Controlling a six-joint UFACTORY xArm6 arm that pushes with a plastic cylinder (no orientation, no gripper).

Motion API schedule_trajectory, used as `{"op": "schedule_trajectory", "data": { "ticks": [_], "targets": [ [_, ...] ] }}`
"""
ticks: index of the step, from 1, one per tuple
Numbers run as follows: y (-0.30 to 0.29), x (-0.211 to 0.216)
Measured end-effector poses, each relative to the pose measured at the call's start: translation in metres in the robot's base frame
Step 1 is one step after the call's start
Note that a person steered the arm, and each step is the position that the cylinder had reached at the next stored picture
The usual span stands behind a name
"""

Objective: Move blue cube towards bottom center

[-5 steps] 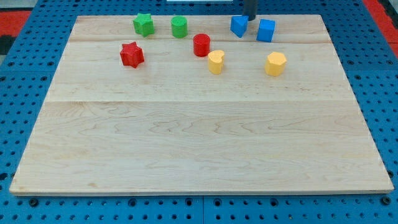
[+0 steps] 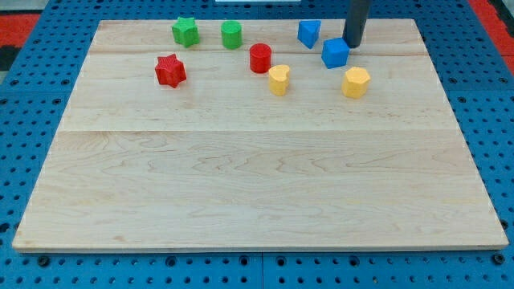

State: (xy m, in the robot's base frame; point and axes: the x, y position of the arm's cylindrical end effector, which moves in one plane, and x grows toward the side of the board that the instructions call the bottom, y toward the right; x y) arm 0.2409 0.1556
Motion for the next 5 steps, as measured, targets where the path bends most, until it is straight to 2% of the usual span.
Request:
{"op": "schedule_trajectory", "data": {
  "ticks": [1,2,5],
  "targets": [
    [-0.017,-0.021],
    [-0.020,-0.011],
    [-0.019,0.056]
  ]
}}
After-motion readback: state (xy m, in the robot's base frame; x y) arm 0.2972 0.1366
